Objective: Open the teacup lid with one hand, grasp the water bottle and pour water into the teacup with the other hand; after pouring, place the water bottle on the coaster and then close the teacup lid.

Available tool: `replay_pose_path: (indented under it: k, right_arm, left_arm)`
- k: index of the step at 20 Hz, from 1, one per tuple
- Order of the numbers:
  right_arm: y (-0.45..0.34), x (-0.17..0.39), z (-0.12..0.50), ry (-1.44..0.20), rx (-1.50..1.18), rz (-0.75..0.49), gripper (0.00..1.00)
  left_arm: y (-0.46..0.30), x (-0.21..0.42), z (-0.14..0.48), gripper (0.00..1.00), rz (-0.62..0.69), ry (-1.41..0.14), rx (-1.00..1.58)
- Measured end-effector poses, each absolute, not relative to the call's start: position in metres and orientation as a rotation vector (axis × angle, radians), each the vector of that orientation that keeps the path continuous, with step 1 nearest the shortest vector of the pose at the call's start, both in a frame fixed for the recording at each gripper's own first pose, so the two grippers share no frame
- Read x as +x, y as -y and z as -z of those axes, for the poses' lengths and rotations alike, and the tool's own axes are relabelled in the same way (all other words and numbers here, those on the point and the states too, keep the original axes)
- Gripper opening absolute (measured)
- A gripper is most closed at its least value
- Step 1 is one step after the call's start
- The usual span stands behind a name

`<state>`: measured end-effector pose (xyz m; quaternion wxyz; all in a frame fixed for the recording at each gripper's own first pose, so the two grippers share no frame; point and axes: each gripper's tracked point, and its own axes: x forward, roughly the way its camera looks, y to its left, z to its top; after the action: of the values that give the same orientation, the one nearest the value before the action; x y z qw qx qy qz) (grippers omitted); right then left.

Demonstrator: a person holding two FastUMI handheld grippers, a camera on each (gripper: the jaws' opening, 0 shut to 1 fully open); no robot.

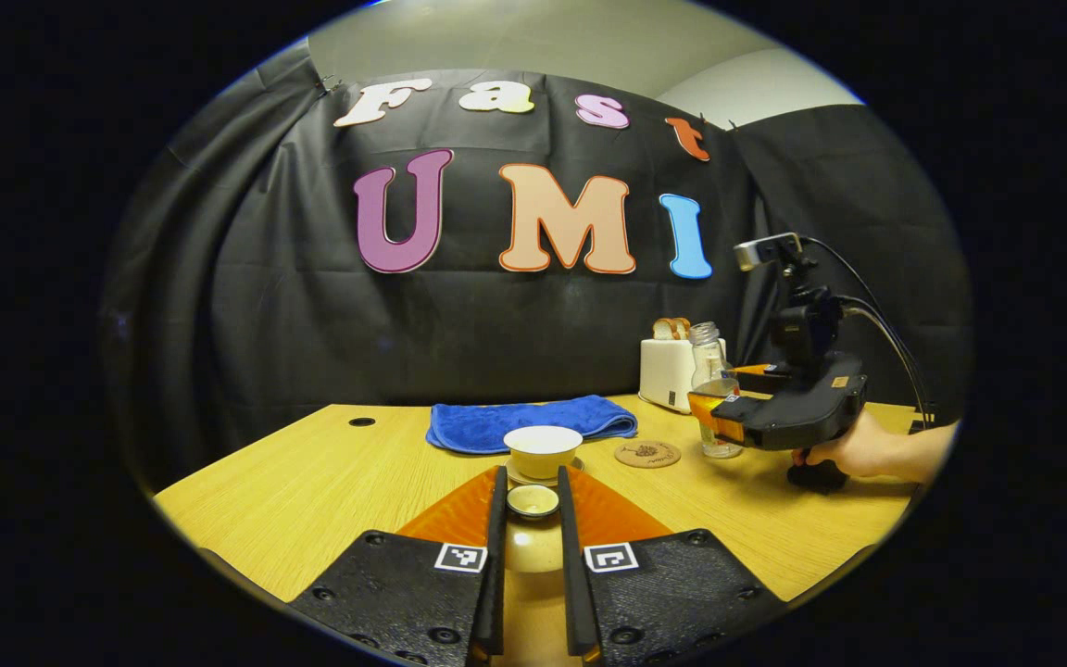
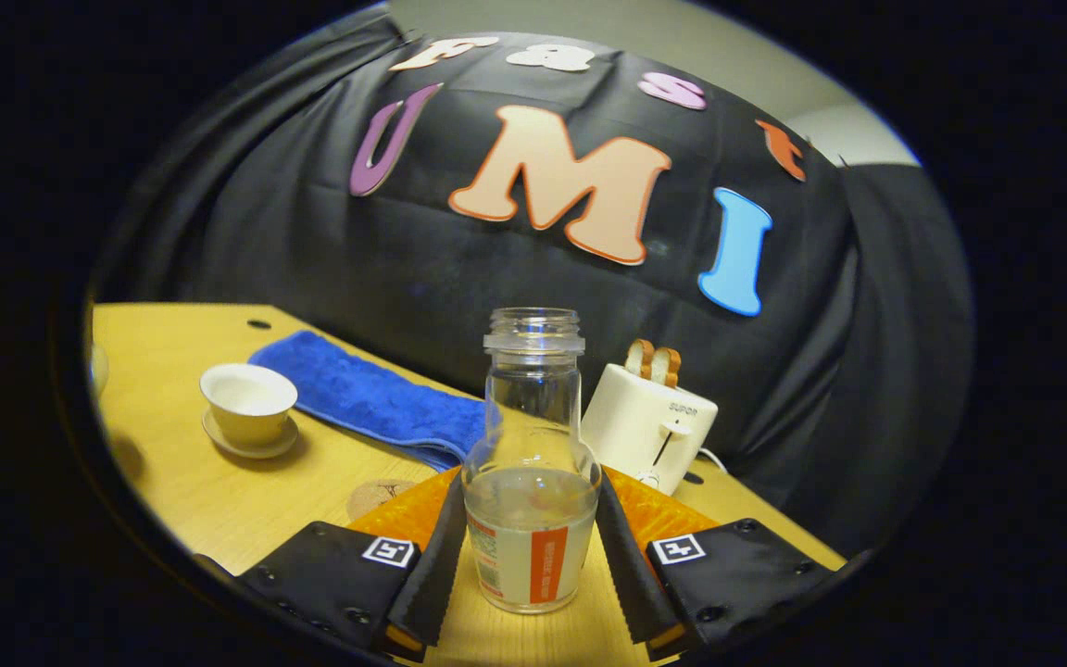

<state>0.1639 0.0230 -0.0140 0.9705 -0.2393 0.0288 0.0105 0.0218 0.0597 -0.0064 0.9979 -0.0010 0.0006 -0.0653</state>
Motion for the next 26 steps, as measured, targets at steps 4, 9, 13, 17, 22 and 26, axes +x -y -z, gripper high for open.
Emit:
replay_pose_path:
  k: [4,9,13,17,22,26]
  right_arm:
    - [-0.066,0.172,0.023,-0.041,-0.748,-0.118,0.77]
    - [-0.102,0.180,0.041,-0.076,-1.035,-0.213,0.77]
    - [-0.118,0.186,0.051,-0.064,-1.245,-0.267,0.77]
    - [-0.123,0.186,0.059,-0.067,-1.351,-0.291,0.76]
    - [-0.125,0.187,0.058,-0.059,-1.473,-0.310,0.76]
    - [-0.126,0.186,0.058,-0.056,-1.517,-0.306,0.76]
  left_arm:
    - [-0.075,0.025,0.006,0.23,0.096,-0.002,-0.003]
    - [-0.094,0.026,0.007,0.25,0.059,-0.004,-0.003]
    - [-0.109,0.028,0.007,0.23,0.029,-0.007,-0.005]
    - [-0.121,0.028,0.008,0.24,0.002,-0.006,-0.004]
    - [-0.123,0.030,0.009,0.24,-0.006,-0.006,-0.004]
    - [-0.123,0.029,0.010,0.24,-0.006,-0.006,-0.006]
